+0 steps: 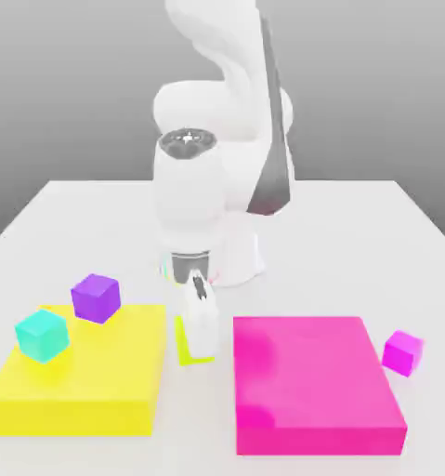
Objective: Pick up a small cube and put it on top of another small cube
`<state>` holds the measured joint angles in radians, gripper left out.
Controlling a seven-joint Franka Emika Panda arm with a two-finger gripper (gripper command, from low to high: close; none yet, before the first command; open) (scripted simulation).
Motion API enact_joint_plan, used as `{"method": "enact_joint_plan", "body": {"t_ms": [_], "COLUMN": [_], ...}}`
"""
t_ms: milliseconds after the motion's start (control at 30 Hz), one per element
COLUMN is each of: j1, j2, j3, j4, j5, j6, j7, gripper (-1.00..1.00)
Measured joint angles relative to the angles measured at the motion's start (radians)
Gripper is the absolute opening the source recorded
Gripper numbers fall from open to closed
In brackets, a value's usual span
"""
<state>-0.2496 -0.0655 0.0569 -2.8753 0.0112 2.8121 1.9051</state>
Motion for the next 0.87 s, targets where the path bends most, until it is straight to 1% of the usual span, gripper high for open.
{"method": "enact_joint_plan", "body": {"t_ms": [567, 633, 733, 767, 867], "j1": [-0.169, -0.176, -0.169, -0.168, -0.168], "j2": [-0.118, -0.085, 0.012, 0.032, 0.032], "j3": [-0.264, -0.281, -0.291, -0.292, -0.292], "j4": [0.248, 0.253, 0.236, 0.232, 0.232], "j5": [-0.066, -0.058, -0.029, -0.022, -0.022], "j6": [-0.364, -0.337, -0.225, -0.201, -0.201], "j7": [-0.714, -0.761, -0.795, -0.801, -0.801], "gripper": [-1.00, -1.00, -1.00, 1.00, 1.00]}}
